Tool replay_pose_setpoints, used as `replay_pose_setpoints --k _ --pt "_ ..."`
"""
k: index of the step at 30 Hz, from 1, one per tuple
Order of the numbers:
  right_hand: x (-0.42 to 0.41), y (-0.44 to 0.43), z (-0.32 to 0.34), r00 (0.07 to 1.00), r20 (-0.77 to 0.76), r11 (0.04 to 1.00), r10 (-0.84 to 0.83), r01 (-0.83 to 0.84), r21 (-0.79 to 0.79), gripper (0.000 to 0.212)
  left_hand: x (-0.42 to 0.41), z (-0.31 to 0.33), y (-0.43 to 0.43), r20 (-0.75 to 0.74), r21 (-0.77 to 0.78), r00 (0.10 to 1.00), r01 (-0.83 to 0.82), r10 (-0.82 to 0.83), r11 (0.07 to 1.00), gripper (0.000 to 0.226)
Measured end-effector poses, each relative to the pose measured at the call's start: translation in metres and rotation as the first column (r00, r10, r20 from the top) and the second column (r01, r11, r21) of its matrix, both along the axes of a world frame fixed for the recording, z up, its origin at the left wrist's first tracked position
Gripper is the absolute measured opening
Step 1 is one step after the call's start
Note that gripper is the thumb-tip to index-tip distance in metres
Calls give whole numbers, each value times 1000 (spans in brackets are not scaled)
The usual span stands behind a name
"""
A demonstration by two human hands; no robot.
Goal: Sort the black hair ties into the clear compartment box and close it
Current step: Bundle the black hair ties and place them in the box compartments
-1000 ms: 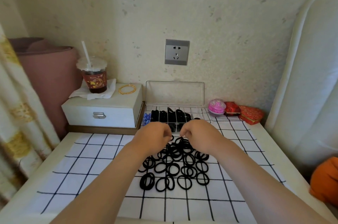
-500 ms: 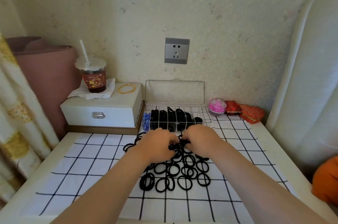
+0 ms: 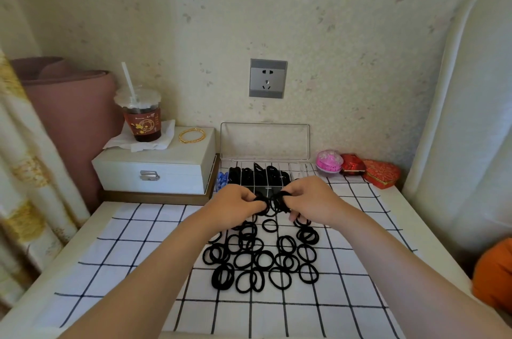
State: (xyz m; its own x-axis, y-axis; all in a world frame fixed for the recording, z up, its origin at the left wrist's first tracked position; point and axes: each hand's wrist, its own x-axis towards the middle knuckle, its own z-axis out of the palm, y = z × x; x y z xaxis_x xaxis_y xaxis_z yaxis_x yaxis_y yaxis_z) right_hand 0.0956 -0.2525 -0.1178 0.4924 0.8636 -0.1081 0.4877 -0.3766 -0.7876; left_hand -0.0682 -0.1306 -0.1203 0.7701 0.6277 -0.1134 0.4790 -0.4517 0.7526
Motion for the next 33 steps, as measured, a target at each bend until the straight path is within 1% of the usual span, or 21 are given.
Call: replay_pose_setpoints --k 1,3,5,6,8,10,11,13,14,17,19,22,23,24,26,28,29,31,33 --pt "0 -1 1 999 -53 1000 -12 12 6 13 -1 2 -1 17 -44 999 -26 27 999 30" --pt "-3 -3 6 989 -143 999 -32 36 28 11 -3 3 -2 52 -127 995 -72 79 989 21" --pt "-6 -4 14 963 -269 995 -17 42 86 8 -4 3 -3 80 -184 989 -111 128 977 16" --pt "-9 -3 18 944 -329 992 -2 44 118 8 -4 2 -3 89 -190 985 -132 151 973 15" --pt "-14 -3 24 908 -417 985 34 40 167 8 -4 0 0 82 -136 980 -168 180 976 16" --pt "-19 -1 28 878 -471 981 85 8 192 8 -4 -3 1 75 -100 979 -183 191 978 16" --pt "-23 0 29 876 -470 982 104 -17 187 8 -4 -4 1 84 -133 977 -185 197 974 15" --pt "-30 2 27 901 -421 988 104 -46 146 10 -4 -2 0 127 -270 970 -167 208 948 16" --pt "-33 3 25 920 -383 992 81 -38 119 11 -4 -1 0 147 -332 968 -146 204 932 16" --pt "-36 8 18 975 -221 999 -13 24 47 11 -3 2 -1 168 -452 968 -94 188 887 16" --pt "-36 11 15 990 -130 998 -52 58 39 11 -3 3 0 182 -541 967 -52 178 839 19" --pt "-38 13 13 994 -41 993 -97 99 60 11 -4 6 1 226 -679 959 27 174 733 26" --pt "-39 13 12 994 -9 991 -110 111 69 11 -5 6 1 243 -696 957 58 160 715 30" --pt "-39 12 12 992 25 990 -120 118 79 13 -5 5 1 253 -685 958 79 134 724 33" --pt "-40 12 12 991 74 990 -115 109 84 17 -5 3 1 250 -625 964 90 89 776 34" --pt "-39 11 13 995 69 996 -69 65 65 16 -6 0 3 239 -591 965 61 103 804 25" --pt "-38 10 13 999 39 998 -35 33 51 14 -6 -2 5 234 -583 965 44 116 811 22" --pt "-35 8 16 998 -63 999 22 -20 40 12 -7 -2 7 225 -564 968 37 111 825 20" --pt "-33 6 19 980 -192 997 54 -42 68 12 -8 -1 8 221 -546 971 44 92 837 21"
